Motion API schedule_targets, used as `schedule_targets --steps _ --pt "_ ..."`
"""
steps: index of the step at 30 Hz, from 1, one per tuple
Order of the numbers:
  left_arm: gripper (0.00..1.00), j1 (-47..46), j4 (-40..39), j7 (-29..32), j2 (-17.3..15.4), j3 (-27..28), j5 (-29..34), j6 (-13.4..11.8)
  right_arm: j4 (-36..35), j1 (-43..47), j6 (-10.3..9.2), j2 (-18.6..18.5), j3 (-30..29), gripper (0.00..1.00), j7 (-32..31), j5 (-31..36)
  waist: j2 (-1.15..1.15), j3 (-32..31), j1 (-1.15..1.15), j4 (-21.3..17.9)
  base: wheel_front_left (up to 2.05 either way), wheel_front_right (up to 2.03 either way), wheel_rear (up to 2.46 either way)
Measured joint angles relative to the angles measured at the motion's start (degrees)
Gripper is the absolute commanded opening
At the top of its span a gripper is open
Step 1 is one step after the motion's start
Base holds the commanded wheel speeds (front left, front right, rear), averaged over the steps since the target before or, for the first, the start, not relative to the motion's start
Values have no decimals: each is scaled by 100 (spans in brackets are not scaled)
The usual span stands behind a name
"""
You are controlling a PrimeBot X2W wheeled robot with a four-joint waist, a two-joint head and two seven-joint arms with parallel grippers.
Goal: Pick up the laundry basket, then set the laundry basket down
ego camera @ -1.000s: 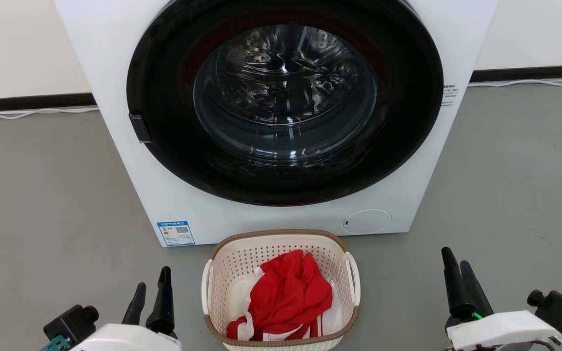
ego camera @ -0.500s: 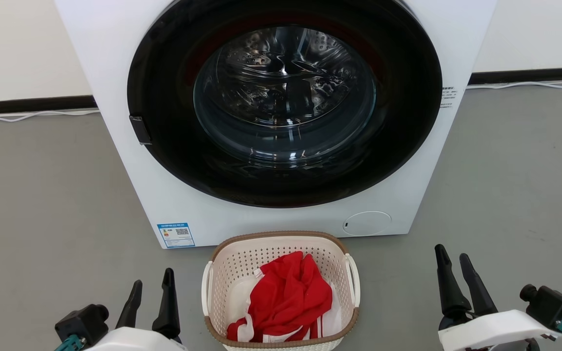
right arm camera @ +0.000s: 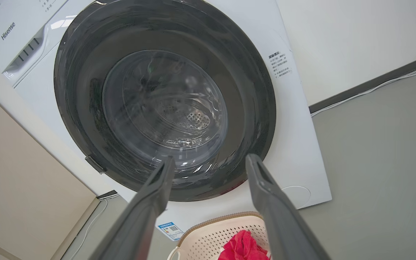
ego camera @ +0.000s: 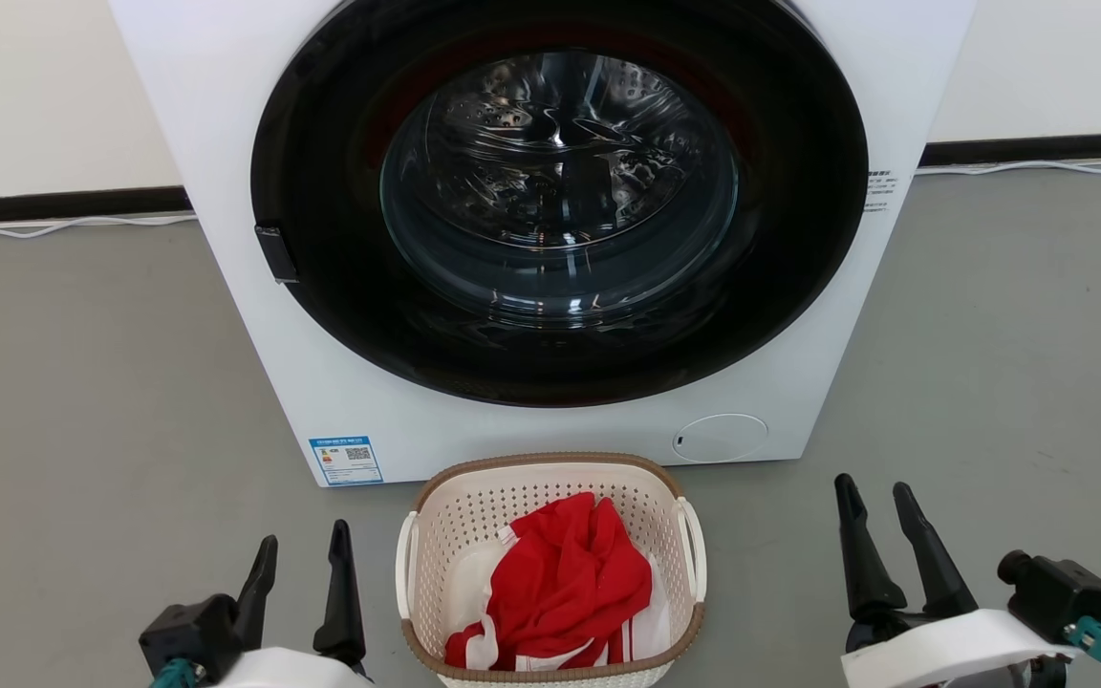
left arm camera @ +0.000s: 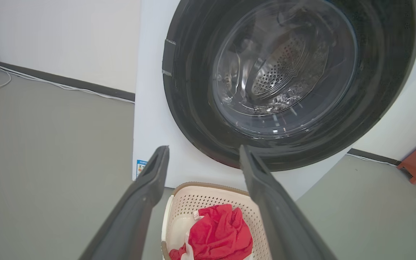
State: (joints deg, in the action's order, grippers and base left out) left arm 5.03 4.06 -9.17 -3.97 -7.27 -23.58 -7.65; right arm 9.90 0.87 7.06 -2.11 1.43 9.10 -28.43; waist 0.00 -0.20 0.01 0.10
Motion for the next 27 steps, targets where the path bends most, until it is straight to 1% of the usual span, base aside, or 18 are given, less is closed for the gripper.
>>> schedule_targets --steps 8,27 --pt "100 35 -119 -147 -25 -88 558 -147 -41 -1 0 -11 67 100 119 517 0 2 0 -2 0 0 0" --pt "100 52 -260 -459 -62 -308 1790 -280 -148 -2 1 -26 220 100 412 1778 0 12 0 -9 0 0 0"
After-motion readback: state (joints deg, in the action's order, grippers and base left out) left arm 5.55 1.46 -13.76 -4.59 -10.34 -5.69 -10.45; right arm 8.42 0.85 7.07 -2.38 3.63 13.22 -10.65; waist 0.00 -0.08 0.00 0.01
